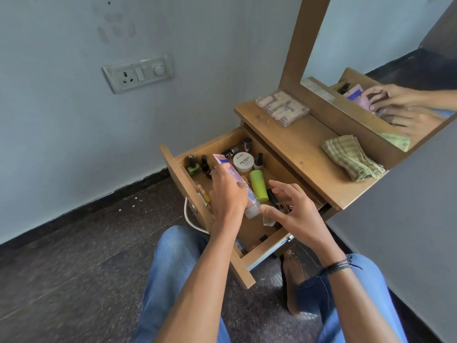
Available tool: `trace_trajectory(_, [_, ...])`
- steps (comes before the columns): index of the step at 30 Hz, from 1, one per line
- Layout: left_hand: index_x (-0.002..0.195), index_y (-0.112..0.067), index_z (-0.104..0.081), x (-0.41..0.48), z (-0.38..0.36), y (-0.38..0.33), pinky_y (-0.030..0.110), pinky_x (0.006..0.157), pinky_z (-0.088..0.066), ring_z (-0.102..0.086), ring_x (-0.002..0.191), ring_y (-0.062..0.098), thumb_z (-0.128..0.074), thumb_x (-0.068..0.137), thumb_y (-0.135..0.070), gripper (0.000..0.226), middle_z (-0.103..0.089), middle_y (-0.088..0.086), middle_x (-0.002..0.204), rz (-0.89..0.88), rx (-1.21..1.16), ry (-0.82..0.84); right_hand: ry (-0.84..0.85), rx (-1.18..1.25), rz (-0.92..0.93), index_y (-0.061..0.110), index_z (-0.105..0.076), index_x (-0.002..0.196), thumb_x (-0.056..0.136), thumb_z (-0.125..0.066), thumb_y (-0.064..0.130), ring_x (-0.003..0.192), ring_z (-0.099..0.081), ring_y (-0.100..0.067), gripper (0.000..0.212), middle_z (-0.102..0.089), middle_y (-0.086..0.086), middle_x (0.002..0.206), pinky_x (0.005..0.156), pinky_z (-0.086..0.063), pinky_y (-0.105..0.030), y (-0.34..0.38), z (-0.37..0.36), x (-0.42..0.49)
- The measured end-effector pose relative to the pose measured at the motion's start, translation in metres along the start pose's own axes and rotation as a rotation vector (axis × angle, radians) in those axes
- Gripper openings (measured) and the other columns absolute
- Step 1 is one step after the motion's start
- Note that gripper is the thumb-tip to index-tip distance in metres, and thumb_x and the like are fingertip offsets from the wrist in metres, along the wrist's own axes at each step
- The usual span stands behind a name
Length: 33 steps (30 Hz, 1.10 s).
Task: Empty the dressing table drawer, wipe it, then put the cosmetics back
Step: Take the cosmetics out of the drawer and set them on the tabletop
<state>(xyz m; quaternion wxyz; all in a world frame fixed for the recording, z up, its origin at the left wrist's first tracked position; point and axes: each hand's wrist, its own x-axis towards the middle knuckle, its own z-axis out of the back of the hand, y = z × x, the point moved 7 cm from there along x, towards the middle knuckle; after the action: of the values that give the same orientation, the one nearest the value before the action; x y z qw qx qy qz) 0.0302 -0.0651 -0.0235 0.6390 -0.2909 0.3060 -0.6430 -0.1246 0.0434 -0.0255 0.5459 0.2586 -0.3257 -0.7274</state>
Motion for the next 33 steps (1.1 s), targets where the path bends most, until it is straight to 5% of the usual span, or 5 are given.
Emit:
trace_trajectory(5, [0.127,-0.016,-0.055,0.005,0.024,0.005,0.007,0.063,-0.047,-0.065,0.109,0.013,-0.075,0.086,-0.008,0.047,-0.062,0.002,0.129,0.084,-0.456,-0.124,-0.069,-0.049,0.027,0.037,-0.055,0.139,0.084,-0.076,0.055,0.119,-0.053,-0.004,0.062,-0.057,0.017,0.127,0.096,-0.050,-0.033,0.015,-0.001,0.009])
trace_trajectory(10, [0.129,-0.019,-0.056,0.005,0.027,0.005,0.017,0.071,-0.058,-0.070,0.095,-0.001,-0.076,0.088,-0.008,0.047,-0.068,-0.003,0.120,0.154,-0.836,-0.056,-0.142,0.110,0.016,0.035,-0.049,0.145,0.083,-0.083,0.033,0.112,-0.061,-0.004,0.070,-0.053,0.015,0.135,0.089,-0.055,-0.025,0.022,-0.001,0.021])
trace_trajectory(17, [0.125,-0.013,-0.064,0.003,0.002,-0.003,0.035,0.088,-0.061,-0.073,0.103,0.021,-0.063,0.092,0.003,0.037,-0.074,0.008,0.112,0.362,-1.230,0.182,-0.312,0.460,0.088,0.030,-0.062,0.131,0.079,-0.088,0.014,0.115,-0.066,-0.018,0.060,-0.064,0.007,0.132,0.091,-0.059,-0.046,0.028,0.025,0.028])
trace_trajectory(26, [0.104,-0.026,-0.074,-0.002,-0.008,-0.027,0.018,0.068,-0.046,-0.061,0.080,0.007,-0.078,0.086,-0.030,0.018,-0.062,-0.007,0.094,-0.162,-0.352,0.230,-0.497,0.371,0.188,0.027,-0.063,0.112,0.069,-0.086,0.048,0.098,-0.061,0.007,0.053,-0.060,0.005,0.116,0.082,-0.049,-0.009,0.071,0.067,0.036])
trace_trajectory(33, [0.093,-0.015,-0.073,-0.001,0.007,-0.031,0.010,0.059,-0.041,-0.063,0.078,0.005,-0.071,0.092,-0.039,0.025,-0.072,-0.005,0.088,-0.188,-0.402,0.107,-0.286,0.260,0.132,0.025,-0.057,0.143,0.069,-0.084,0.054,0.112,-0.059,0.005,0.083,-0.057,0.012,0.124,0.089,-0.052,-0.013,0.069,0.043,0.053])
